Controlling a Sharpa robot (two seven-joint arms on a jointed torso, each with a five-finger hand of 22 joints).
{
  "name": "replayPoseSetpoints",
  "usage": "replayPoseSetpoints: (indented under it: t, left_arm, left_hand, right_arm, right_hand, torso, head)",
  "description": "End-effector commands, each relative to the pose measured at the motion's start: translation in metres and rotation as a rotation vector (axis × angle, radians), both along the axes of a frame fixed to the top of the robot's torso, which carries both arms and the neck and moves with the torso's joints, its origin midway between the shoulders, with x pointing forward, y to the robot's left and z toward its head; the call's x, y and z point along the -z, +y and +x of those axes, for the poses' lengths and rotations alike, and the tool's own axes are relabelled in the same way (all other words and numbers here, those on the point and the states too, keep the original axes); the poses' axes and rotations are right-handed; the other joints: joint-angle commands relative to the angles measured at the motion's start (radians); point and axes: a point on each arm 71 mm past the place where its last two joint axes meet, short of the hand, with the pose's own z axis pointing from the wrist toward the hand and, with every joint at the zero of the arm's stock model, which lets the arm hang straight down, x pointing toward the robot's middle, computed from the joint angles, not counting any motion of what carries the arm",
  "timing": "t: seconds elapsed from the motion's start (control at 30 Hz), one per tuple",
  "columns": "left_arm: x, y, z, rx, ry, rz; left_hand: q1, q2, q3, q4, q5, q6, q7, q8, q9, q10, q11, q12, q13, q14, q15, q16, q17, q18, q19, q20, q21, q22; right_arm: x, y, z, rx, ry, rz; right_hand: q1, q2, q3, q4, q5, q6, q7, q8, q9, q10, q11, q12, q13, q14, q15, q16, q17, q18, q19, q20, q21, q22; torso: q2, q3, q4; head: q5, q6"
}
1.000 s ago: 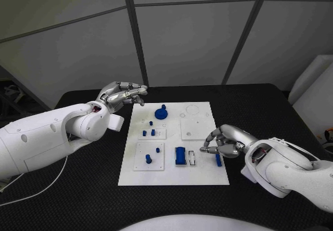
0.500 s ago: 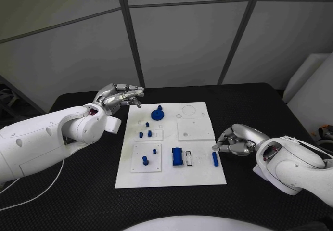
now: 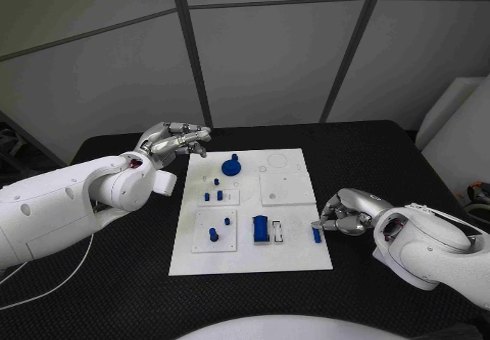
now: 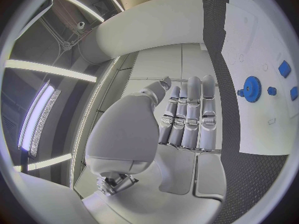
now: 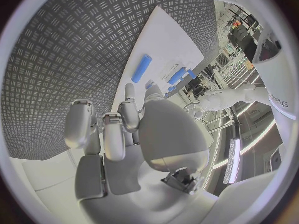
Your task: Assemble the parts on the task board
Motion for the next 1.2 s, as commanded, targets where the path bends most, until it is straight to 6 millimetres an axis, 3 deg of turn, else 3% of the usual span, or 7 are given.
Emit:
replayPoseSetpoints:
  t: [0.03,0.23,0.8,1.2]
  left_arm:
    - [-0.001,-0.001,0.0,0.01,-0.006,-0.007]
    - [-0.001,-0.001,0.0,0.01,-0.006,-0.007]
    - [-0.001,0.0,-0.001,0.01,-0.006,-0.006]
    - [-0.002,0.002,-0.001,0.008,-0.006,-0.005]
  left_hand:
    - [-0.005,0.008,-0.006,0.001,0.002,-0.008,0.001,-0.004,0.0,-0.009,0.0,0.006,-0.002,-0.004,0.0,-0.003,-0.001,-0.002,0.006,0.004,-0.005,-0.001]
    - [-0.006,0.008,-0.008,0.001,0.002,-0.008,0.001,-0.004,0.0,-0.009,0.0,0.006,-0.002,-0.004,0.0,-0.003,-0.001,-0.003,0.006,0.004,-0.006,-0.002]
    - [-0.006,0.008,-0.008,0.001,0.002,-0.008,0.001,-0.004,0.0,-0.009,0.0,0.006,-0.002,-0.004,0.0,-0.003,-0.001,-0.003,0.006,0.004,-0.006,-0.002]
    - [-0.006,0.008,-0.008,0.001,0.002,-0.008,0.001,-0.004,0.0,-0.009,0.0,0.006,-0.002,-0.004,0.0,-0.003,-0.001,-0.003,0.006,0.004,-0.006,-0.002]
  right_arm:
    - [0.002,0.002,0.0,-0.018,0.004,-0.042]
    - [0.005,0.004,-0.001,-0.026,0.015,-0.055]
    - [0.019,0.015,-0.002,-0.065,0.033,-0.114]
    - [0.025,0.026,-0.004,-0.116,0.021,-0.183]
  right_hand:
    - [0.001,-0.009,-0.006,-0.001,0.002,0.007,0.003,0.003,0.002,0.004,-0.014,-0.005,-0.001,0.089,-0.005,-0.005,0.205,-0.001,0.005,-0.005,-0.001,-0.001]
    - [0.001,-0.013,-0.01,-0.001,0.0,0.007,0.003,0.002,0.003,0.003,-0.014,-0.007,-0.003,0.089,-0.005,-0.006,0.204,-0.001,0.004,-0.006,-0.002,-0.003]
    - [0.032,-0.03,-0.014,-0.017,-0.013,0.006,0.002,0.0,0.014,-0.005,-0.016,-0.021,-0.01,0.088,-0.007,-0.007,0.202,0.0,0.0,-0.008,-0.008,-0.008]
    - [0.108,-0.05,-0.006,-0.067,-0.037,-0.008,0.008,-0.01,0.025,-0.019,-0.011,-0.041,-0.02,0.086,-0.004,-0.012,0.194,0.003,-0.009,-0.007,-0.02,-0.02]
  torso:
    - [0.0,-0.0005,0.0003]
    - [0.0,-0.0005,0.0016]
    - [0.0,0.0001,0.0012]
    - [-0.001,-0.0004,0.0006]
  head:
    - [-0.001,-0.001]
    - [-0.006,-0.001]
    - [-0.002,-0.004]
    - [0.0,-0.005]
